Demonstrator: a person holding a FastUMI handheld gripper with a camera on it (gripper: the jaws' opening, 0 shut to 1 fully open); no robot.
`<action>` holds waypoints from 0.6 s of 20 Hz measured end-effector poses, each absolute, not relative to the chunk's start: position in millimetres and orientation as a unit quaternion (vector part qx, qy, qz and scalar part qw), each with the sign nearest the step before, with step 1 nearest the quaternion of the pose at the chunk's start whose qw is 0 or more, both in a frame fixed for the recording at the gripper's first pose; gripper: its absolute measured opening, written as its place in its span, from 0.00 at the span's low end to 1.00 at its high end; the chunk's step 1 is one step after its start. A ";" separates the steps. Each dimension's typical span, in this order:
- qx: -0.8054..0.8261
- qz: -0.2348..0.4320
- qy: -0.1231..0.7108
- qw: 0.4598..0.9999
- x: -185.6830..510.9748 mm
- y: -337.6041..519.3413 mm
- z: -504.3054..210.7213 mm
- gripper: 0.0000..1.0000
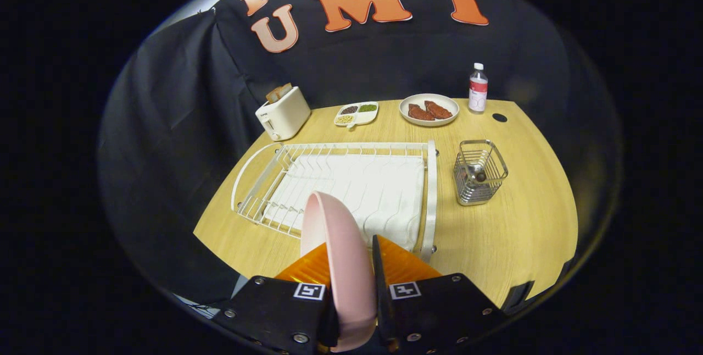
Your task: Take the plate from the dish rack, then take the spoon from the basket and place it into the plate.
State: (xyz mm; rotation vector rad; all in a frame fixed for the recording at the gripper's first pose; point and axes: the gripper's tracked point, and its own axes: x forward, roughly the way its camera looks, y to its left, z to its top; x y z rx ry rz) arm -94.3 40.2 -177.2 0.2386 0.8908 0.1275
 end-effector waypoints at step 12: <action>0.225 0.076 0.456 0.857 -135.9 47.9 -259.1 0.28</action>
